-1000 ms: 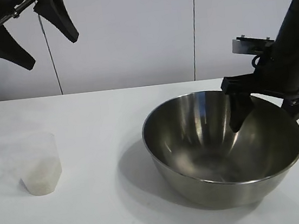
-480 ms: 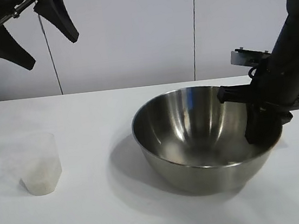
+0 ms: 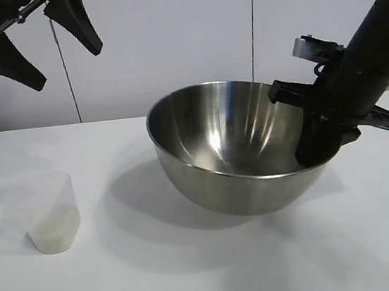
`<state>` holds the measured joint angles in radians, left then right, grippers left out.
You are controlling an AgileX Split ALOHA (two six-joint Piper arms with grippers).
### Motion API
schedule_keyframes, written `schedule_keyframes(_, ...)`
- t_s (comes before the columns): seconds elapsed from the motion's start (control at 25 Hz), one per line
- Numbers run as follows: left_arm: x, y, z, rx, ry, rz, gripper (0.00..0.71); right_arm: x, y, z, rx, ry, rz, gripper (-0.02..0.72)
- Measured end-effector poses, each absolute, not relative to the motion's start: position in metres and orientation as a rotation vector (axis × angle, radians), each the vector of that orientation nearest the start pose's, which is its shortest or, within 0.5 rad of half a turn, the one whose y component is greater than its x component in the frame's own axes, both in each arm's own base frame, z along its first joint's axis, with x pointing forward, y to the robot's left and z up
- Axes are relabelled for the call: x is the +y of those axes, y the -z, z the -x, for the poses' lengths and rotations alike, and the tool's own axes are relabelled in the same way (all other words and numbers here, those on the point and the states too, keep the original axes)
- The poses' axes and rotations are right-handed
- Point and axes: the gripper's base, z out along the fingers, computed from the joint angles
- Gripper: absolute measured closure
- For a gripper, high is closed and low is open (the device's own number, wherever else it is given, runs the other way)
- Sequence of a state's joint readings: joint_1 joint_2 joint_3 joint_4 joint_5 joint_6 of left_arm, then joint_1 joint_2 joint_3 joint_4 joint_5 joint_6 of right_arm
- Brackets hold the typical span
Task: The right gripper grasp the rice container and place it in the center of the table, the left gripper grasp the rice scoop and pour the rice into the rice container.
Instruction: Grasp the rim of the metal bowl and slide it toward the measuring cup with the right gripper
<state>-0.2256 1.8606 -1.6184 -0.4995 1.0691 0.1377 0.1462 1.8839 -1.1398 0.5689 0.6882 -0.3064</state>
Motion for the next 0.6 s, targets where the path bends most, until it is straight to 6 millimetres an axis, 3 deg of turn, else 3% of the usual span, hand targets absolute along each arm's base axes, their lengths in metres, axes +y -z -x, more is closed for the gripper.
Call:
schedule_keyframes(0.24,-0.127,-0.290,-0.382,2.728,0.690,-0.269,0.051,0.121,-0.159,-0.346,2.818,-0.562,0.196,0.692)
schedule_keyframes(0.6,-0.127,-0.290,-0.382,2.728,0.690,-0.269,0.051,0.150,-0.137,-0.358,2.857,-0.490,0.294,0.692)
